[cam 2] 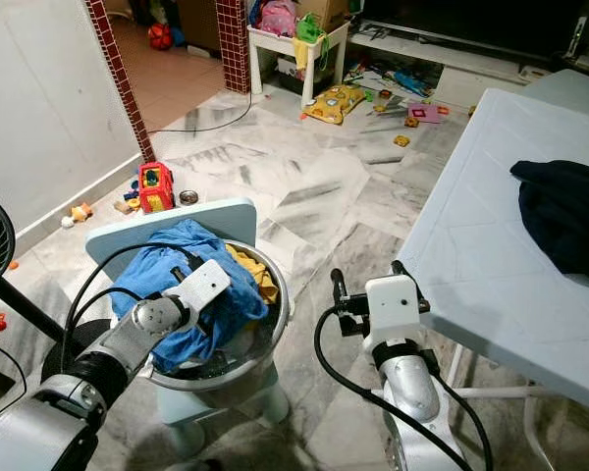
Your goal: Hang hanger
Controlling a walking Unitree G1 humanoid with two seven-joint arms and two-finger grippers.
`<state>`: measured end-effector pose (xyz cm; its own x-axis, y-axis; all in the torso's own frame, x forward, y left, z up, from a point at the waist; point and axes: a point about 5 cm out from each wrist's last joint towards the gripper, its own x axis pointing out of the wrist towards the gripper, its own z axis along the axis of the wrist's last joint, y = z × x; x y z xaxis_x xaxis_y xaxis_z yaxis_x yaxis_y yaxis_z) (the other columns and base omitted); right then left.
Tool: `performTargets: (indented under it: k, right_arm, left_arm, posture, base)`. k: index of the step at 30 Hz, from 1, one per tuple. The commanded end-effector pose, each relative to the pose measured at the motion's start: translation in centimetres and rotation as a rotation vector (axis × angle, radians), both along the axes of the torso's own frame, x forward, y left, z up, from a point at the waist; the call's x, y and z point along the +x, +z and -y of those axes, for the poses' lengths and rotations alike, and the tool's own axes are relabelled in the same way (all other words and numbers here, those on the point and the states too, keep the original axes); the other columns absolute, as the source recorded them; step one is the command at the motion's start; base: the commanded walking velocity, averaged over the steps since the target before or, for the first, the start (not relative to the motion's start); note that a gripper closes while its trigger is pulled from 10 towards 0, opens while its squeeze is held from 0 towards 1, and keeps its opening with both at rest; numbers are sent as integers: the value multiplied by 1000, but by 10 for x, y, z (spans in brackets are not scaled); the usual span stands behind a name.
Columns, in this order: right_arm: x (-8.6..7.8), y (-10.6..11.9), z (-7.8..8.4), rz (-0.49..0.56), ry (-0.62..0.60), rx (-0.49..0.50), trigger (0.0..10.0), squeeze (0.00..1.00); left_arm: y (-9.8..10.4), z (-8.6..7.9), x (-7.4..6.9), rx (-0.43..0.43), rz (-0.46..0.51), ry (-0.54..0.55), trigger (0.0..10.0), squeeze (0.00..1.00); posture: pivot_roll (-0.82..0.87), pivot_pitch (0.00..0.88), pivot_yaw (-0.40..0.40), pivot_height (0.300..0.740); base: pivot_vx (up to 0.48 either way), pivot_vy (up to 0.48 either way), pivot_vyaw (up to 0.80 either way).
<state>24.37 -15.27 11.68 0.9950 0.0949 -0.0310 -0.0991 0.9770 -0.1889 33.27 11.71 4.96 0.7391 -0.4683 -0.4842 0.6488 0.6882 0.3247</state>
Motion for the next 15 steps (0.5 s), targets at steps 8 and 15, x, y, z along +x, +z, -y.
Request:
performTargets:
  k: [8,15]
  right_arm:
    - [1,-2,-2,-22,45,-11,10000,0]
    - [2,-3,-3,-27,82,-38,10000,0]
  left_arm:
    - [15,-10,-5,-162,-20,-9,0,0]
    - [30,-43,-3,-140,10,88,0,0]
  posture:
    - [79,71,-79,740]
    - [93,68,-107,740]
  base:
    - [0,0,0]
    - [0,0,0]
